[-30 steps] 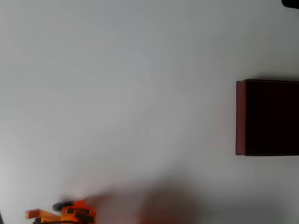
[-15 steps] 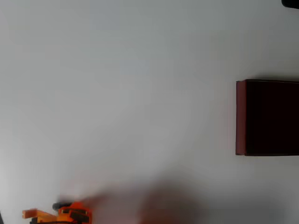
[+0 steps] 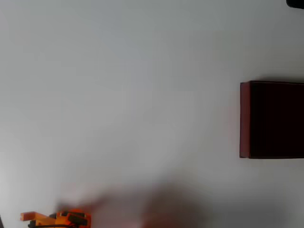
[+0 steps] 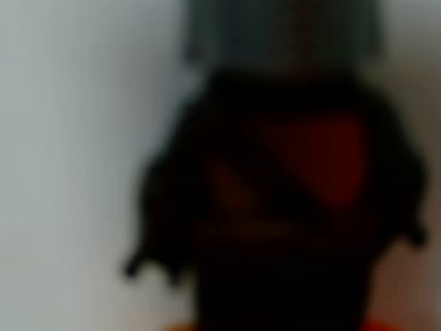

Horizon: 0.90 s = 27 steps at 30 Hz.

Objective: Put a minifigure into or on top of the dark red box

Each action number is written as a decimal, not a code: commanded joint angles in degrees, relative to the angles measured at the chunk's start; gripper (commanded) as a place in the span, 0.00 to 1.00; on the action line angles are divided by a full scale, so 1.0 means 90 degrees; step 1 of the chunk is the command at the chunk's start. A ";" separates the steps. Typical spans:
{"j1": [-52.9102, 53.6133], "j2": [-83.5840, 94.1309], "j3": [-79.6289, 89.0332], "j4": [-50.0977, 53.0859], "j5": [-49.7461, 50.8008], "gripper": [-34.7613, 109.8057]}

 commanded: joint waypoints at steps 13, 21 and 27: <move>0.0264 0.0820 -0.0723 0.1582 -0.0137 0.24; 0.1094 0.2637 -0.1055 0.3242 -0.0723 0.24; 0.2070 0.3066 -0.1602 0.3887 -0.1641 0.24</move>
